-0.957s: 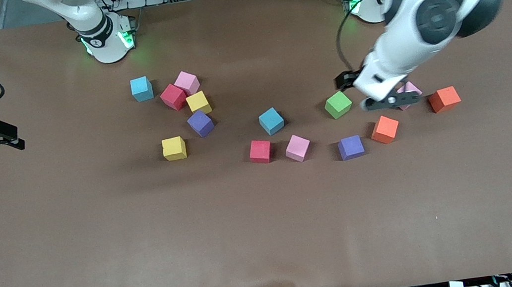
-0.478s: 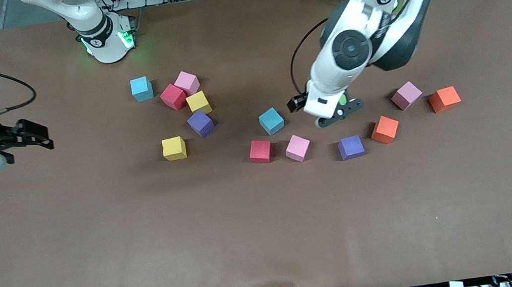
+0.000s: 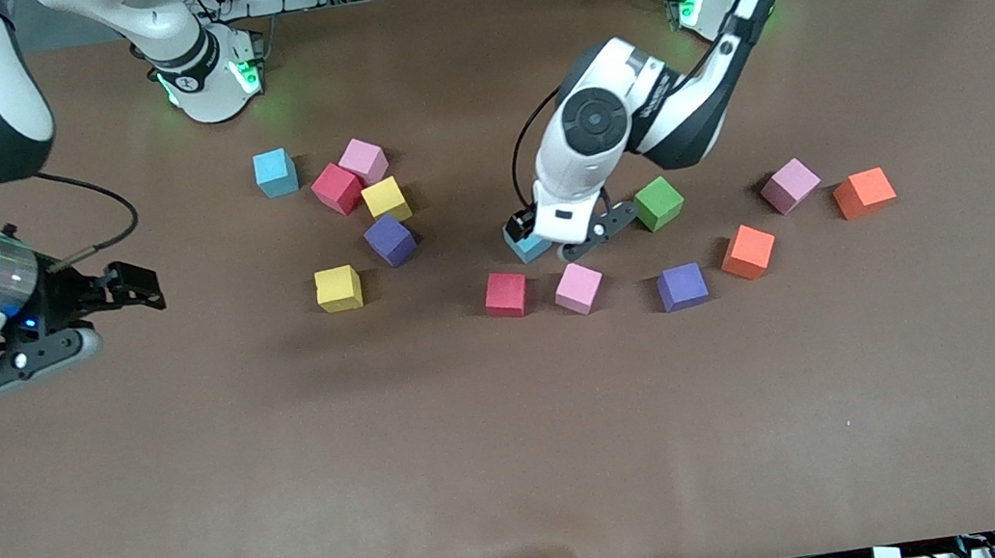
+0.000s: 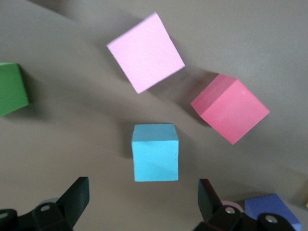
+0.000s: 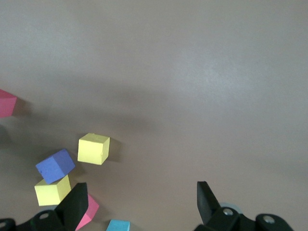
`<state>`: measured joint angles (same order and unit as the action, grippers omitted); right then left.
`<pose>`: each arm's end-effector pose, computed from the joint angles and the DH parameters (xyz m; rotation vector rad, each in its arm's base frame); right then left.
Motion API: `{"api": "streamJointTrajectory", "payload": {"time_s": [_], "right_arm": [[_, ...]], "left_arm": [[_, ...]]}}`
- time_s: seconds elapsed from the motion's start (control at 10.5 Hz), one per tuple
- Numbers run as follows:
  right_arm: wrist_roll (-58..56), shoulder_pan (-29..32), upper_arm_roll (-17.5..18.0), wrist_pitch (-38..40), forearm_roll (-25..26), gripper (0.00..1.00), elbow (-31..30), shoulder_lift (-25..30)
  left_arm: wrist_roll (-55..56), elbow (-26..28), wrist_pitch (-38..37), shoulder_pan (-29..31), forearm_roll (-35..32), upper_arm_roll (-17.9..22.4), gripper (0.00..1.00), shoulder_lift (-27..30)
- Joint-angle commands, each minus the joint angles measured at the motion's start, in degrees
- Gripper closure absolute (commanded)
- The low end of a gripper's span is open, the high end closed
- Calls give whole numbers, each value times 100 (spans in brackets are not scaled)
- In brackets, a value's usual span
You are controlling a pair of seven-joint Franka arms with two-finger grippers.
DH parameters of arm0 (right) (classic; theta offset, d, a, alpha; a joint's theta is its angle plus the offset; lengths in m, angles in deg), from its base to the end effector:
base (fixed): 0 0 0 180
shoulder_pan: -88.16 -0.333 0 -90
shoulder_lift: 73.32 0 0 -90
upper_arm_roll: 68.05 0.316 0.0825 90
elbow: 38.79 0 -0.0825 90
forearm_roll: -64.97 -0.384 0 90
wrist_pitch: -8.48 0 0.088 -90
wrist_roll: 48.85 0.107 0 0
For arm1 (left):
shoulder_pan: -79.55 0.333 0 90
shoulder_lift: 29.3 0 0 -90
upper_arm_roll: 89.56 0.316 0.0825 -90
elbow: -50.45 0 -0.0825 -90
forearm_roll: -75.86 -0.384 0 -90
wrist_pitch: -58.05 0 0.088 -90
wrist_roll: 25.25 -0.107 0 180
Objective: Form number 2 with 11 blocks
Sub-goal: 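Reach the left gripper to the cyan block while the right gripper reaches yellow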
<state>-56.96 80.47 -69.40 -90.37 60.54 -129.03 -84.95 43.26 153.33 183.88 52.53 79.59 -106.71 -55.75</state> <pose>0.6148 0.0767 0.5164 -3.0467 -0.3653 0.0791 0.4720 -0.4411 0.2996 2.9714 0.7446 -0.2722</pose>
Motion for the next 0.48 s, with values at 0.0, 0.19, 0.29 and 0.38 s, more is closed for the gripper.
{"api": "streamJointTrajectory", "payload": {"time_s": [0.0,0.19,0.29,0.38], "right_arm": [[-6,-214,-6,-459,-85,0,-301,-146],[29,-303,-6,-469,-407,0,-336,-339],[125,-390,-6,-643,-471,0,-519,-366],[395,-504,-6,-897,-471,0,-860,-306]], "left_arm": [[452,-444,-14,-171,-485,27,0,-544],[506,-462,-6,-241,-557,18,0,-650],[515,-462,3,-311,-557,27,0,-721],[515,-471,12,-321,-549,27,0,-800]]}}
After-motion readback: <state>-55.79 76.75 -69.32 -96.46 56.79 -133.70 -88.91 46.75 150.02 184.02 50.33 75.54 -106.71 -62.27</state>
